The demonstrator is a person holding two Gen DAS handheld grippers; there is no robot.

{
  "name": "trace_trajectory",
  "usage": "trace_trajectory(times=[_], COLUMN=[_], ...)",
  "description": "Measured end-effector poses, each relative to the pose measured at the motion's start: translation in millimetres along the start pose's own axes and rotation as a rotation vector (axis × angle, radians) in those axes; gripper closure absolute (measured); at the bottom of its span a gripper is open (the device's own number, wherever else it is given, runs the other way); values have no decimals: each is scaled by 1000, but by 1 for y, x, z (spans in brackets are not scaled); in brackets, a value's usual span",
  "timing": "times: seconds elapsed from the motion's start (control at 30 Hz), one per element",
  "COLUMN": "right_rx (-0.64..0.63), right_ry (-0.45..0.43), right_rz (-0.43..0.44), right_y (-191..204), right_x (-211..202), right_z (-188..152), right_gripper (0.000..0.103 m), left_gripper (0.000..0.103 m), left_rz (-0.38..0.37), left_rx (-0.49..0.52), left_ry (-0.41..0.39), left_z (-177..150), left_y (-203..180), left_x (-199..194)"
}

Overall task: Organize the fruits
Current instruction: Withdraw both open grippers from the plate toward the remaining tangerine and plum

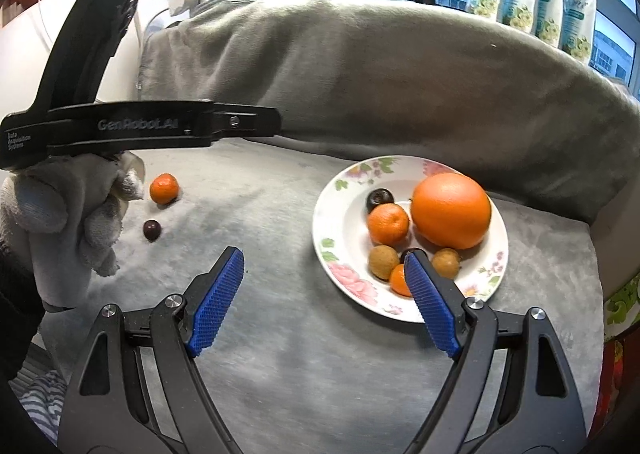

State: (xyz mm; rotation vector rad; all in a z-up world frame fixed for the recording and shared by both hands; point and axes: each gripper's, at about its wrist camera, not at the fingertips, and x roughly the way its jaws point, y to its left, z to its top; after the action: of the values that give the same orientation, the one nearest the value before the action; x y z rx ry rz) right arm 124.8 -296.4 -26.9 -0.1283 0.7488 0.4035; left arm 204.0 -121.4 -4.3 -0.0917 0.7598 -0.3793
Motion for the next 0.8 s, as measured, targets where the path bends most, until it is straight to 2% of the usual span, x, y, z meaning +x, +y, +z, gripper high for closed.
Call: trace_trajectory(times=[0.3,0.53,0.8], right_rx=[-45,-123,-205], right_ry=[3,16,42], right_rz=[59,124,210], right_y=[30,66,107], right_x=[3,12,32], right_z=[2,4,8], right_gripper=[18,18,18], left_gripper=[27,27,44], left_rz=[67,122,120], left_rx=[-25,-65,-120], left_ry=[-42,-35,22], left_z=[-9,-24,-50], left_y=[41,81,113], left_x=[-33,-48,-46])
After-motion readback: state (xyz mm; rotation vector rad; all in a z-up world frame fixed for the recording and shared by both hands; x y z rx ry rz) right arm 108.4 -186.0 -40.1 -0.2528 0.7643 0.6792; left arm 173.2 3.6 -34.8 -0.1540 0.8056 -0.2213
